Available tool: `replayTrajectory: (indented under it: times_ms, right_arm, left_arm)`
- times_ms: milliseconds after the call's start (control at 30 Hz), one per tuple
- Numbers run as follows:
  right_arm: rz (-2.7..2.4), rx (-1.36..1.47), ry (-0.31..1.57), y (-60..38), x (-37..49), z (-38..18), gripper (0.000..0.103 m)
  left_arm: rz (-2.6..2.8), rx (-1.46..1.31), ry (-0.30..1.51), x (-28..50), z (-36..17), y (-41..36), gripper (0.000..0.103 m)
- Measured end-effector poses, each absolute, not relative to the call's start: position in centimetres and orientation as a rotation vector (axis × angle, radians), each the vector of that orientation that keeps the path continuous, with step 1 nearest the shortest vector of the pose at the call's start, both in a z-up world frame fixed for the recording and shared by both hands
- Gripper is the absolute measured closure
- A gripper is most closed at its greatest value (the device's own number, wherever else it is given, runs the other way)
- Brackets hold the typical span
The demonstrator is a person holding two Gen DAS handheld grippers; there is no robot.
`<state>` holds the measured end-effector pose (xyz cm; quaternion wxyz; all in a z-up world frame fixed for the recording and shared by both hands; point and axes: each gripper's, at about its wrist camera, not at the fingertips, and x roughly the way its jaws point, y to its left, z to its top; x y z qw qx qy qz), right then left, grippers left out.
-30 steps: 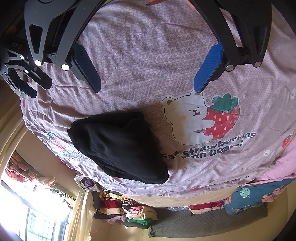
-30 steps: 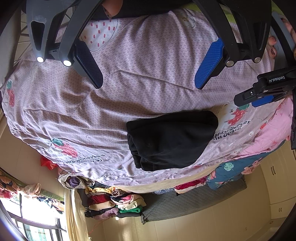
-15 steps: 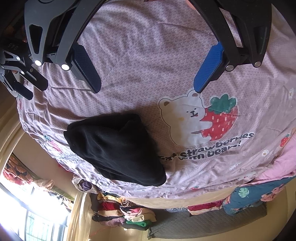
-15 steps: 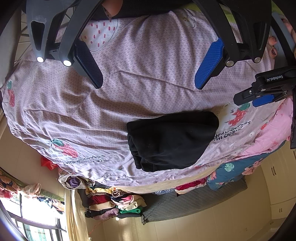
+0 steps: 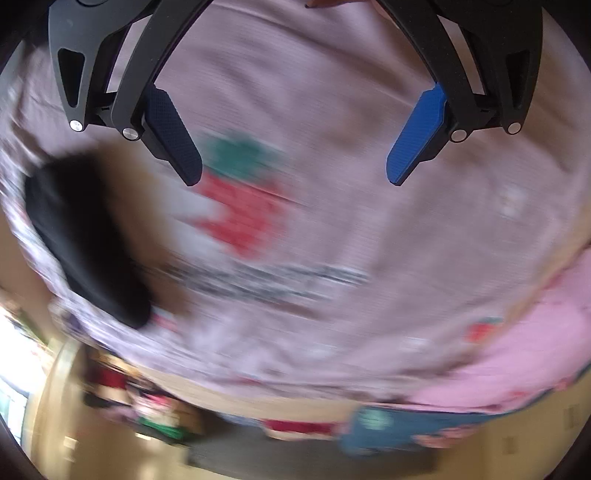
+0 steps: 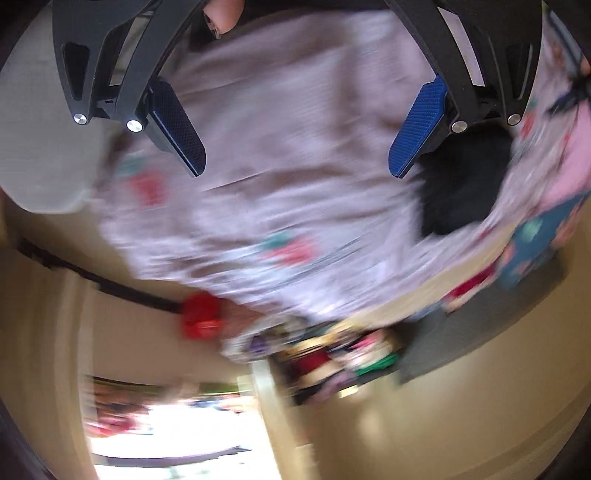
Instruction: Fold small clothes
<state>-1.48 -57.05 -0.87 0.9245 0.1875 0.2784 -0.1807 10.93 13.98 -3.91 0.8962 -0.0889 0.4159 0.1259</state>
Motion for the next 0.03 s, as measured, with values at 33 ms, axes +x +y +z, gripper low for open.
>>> replayTrajectory:
  times_ms: [33]
  right_arm:
    - [-0.469,0.402,0.587,-60.91,-2.06,-1.44,0.004]
  left_arm:
    - [0.368,-0.17,0.852,11.39,-4.06,17.79,0.009]
